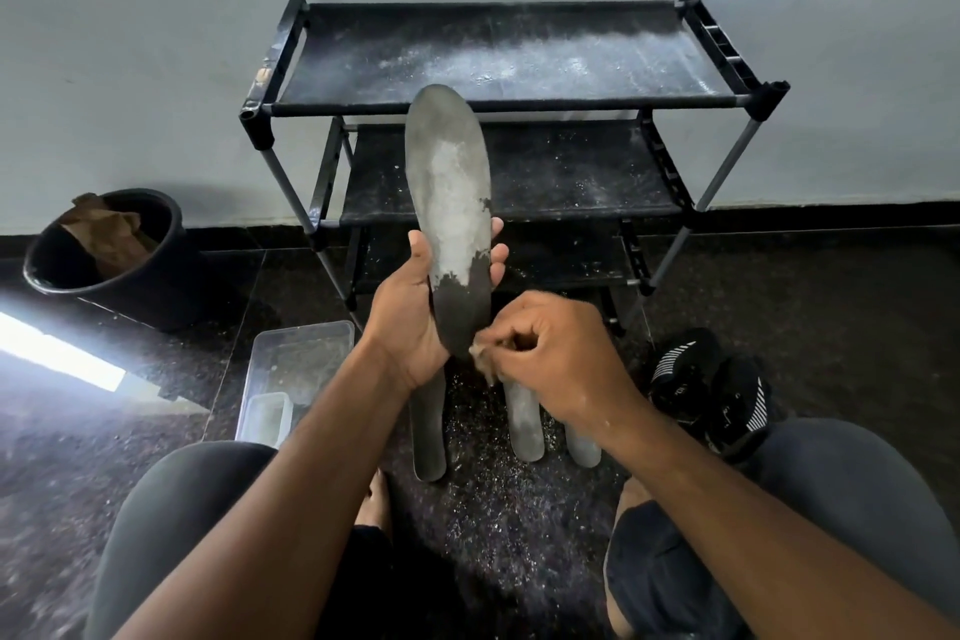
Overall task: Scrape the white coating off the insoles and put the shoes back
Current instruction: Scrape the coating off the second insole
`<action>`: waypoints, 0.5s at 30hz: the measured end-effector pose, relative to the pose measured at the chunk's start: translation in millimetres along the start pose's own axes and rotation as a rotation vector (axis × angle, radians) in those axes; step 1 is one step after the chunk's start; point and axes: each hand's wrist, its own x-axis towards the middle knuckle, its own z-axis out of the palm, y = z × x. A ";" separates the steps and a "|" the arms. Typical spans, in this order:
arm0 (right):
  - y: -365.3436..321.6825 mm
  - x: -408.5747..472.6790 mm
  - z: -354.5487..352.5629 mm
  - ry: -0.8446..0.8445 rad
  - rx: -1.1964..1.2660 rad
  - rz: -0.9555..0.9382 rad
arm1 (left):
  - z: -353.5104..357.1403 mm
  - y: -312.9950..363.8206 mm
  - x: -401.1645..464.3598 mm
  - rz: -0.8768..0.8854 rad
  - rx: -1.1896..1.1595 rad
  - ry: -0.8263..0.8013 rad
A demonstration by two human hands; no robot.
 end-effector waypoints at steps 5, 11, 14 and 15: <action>1.7 5.4 5.6 0.123 -0.083 -0.088 | 1.7 -3.8 0.0 -0.056 0.003 -0.021; -1.5 3.5 4.1 0.072 -0.063 -0.125 | 4.1 -9.3 -3.7 -0.099 0.025 -0.022; 0.4 12.8 1.0 0.172 -0.159 -0.117 | 10.4 -15.0 -5.6 -0.139 0.026 -0.062; -0.2 12.2 3.4 0.170 -0.170 -0.128 | 10.6 -15.1 -5.3 -0.132 0.036 -0.052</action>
